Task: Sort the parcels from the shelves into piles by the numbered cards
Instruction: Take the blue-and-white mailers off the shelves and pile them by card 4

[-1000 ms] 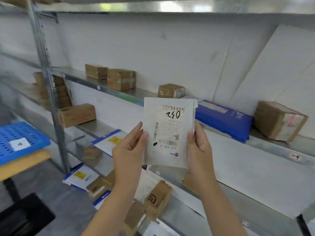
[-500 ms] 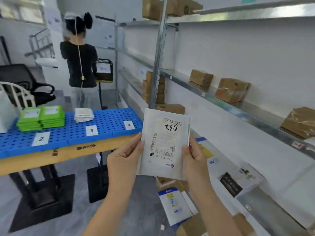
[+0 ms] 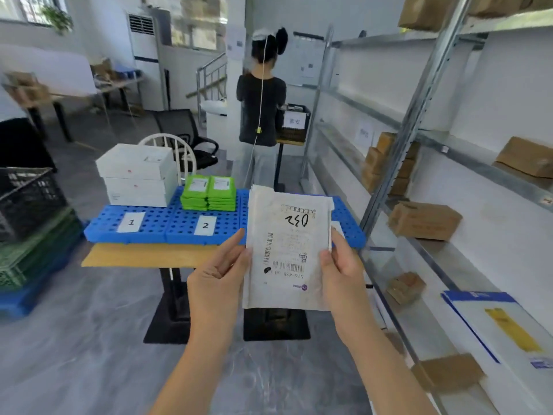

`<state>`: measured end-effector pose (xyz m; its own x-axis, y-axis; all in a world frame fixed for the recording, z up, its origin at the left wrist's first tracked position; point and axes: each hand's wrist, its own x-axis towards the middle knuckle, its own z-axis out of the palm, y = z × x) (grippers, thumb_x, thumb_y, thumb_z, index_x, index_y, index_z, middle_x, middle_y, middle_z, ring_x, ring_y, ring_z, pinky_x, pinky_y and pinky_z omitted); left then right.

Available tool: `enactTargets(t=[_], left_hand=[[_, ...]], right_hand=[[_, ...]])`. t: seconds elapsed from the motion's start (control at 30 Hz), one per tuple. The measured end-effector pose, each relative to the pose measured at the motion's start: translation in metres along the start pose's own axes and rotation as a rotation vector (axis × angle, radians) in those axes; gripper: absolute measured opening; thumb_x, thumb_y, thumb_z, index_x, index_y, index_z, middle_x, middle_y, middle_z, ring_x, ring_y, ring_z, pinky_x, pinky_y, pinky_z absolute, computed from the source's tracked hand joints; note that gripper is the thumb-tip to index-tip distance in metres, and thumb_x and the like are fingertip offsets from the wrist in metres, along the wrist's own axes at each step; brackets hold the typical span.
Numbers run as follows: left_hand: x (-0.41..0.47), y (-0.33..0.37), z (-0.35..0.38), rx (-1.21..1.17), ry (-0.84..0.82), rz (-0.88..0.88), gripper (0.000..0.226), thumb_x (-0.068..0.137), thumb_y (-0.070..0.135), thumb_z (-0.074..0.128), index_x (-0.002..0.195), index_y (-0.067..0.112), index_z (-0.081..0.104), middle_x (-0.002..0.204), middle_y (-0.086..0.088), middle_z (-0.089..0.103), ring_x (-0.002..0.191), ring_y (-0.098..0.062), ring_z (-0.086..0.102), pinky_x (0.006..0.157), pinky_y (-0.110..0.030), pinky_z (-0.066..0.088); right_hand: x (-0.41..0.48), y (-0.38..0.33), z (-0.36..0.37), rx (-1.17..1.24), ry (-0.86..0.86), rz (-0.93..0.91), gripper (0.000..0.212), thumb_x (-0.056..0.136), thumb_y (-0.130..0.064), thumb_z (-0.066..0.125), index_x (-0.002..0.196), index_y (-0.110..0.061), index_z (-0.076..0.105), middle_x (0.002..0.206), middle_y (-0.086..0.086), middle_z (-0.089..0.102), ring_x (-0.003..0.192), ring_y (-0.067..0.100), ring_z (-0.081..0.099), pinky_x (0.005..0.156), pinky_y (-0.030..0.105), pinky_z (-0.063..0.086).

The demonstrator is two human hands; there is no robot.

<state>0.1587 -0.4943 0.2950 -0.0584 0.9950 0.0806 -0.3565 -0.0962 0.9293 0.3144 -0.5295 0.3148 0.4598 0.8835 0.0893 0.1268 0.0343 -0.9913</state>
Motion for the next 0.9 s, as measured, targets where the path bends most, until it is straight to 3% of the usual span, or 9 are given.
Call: enactTargets(t=[0.13,0.47,0.57,0.67,0.9], left_hand=[[0.015,-0.002,-0.017,-0.010,0.047,-0.014,0.034,0.086,0.006,0.068,0.115,0.023,0.070,0.102,0.001,0.075,0.099,-0.013,0.069,0.088,-0.025,0.055],[0.067,-0.013,-0.006,0.037,0.135,-0.001,0.033,0.086,0.007,0.067,0.115,0.021,0.070,0.097,0.000,0.076,0.097,-0.016,0.070,0.094,-0.037,0.053],[0.089,-0.016,0.009,0.037,0.150,0.015,0.033,0.087,0.007,0.066,0.116,0.022,0.069,0.098,-0.001,0.075,0.099,-0.018,0.070,0.094,-0.037,0.053],[0.112,-0.017,0.028,0.047,0.169,0.026,0.032,0.087,0.007,0.066,0.116,0.021,0.069,0.099,0.000,0.075,0.100,-0.021,0.069,0.092,-0.039,0.054],[0.163,-0.024,0.077,0.124,0.191,0.063,0.030,0.087,0.007,0.066,0.109,0.027,0.070,0.093,0.006,0.076,0.093,-0.012,0.071,0.083,-0.029,0.058]], right_hand=[[0.017,0.005,0.023,-0.002,-0.056,0.024,0.043,0.103,-0.016,0.039,0.137,-0.042,0.041,0.115,-0.022,0.061,0.093,-0.013,0.061,0.067,0.011,0.053],[0.080,0.012,0.045,0.017,-0.132,0.021,0.041,0.103,-0.016,0.041,0.132,-0.044,0.044,0.126,-0.013,0.060,0.111,0.003,0.058,0.087,0.021,0.052],[0.109,0.013,0.045,0.027,-0.150,0.029,0.042,0.103,-0.017,0.042,0.137,-0.041,0.043,0.128,-0.012,0.060,0.114,0.006,0.058,0.097,0.034,0.051],[0.142,0.013,0.044,0.046,-0.167,0.037,0.041,0.103,-0.019,0.042,0.137,-0.042,0.043,0.126,-0.012,0.061,0.113,0.007,0.059,0.098,0.038,0.051],[0.217,0.013,0.029,0.085,-0.206,0.044,0.039,0.103,-0.018,0.041,0.133,-0.042,0.045,0.104,-0.022,0.063,0.096,-0.002,0.061,0.083,0.020,0.051]])
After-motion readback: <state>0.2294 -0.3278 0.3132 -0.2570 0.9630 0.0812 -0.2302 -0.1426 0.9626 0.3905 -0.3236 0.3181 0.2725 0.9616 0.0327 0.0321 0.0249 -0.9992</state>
